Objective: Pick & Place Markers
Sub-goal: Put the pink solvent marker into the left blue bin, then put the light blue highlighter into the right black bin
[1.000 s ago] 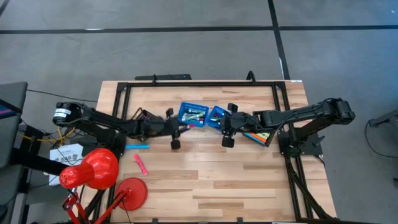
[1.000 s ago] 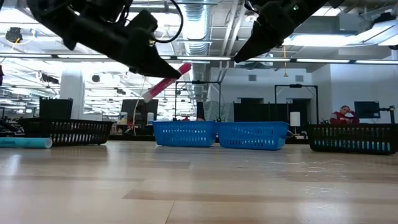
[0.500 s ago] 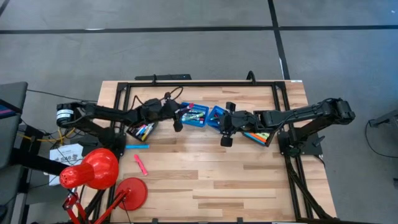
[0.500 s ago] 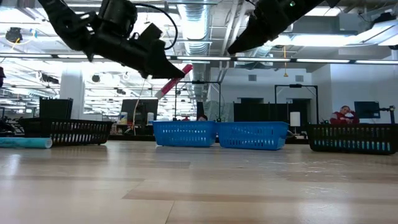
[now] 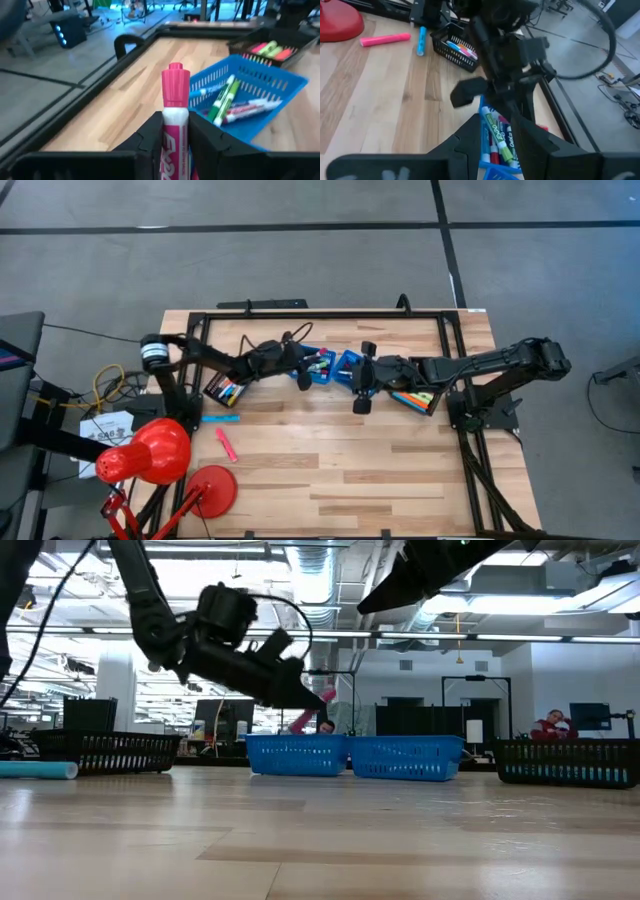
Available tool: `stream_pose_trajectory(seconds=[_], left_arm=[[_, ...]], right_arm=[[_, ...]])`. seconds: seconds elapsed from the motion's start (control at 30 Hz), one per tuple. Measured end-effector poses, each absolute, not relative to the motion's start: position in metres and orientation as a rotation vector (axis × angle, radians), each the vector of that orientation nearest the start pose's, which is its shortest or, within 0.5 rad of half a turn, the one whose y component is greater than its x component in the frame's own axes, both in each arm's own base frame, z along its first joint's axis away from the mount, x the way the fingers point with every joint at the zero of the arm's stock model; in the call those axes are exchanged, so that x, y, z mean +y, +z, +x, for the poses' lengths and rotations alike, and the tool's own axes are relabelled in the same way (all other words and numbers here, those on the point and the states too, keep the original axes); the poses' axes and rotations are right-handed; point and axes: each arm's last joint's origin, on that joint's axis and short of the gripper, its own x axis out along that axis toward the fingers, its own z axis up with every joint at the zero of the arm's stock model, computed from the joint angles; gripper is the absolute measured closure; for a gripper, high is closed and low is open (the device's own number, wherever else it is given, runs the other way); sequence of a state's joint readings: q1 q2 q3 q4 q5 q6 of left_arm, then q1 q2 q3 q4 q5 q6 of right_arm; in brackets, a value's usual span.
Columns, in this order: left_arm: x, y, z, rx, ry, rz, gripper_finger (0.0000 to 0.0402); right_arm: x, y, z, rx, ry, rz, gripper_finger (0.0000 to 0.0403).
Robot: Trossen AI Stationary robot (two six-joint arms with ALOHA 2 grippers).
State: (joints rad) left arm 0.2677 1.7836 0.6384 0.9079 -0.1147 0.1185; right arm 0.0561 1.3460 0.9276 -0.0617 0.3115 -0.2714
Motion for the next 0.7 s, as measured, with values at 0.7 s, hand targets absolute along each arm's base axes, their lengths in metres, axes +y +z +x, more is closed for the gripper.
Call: stream_pose_trajectory(seconds=[0.7], left_arm=[[0.091,0.138,0.316,0.267,0.369,0.094,0.0261]], right_arm=[[-0.010,0.269,0.292,0.542,-0.259,-0.258,0.0305]])
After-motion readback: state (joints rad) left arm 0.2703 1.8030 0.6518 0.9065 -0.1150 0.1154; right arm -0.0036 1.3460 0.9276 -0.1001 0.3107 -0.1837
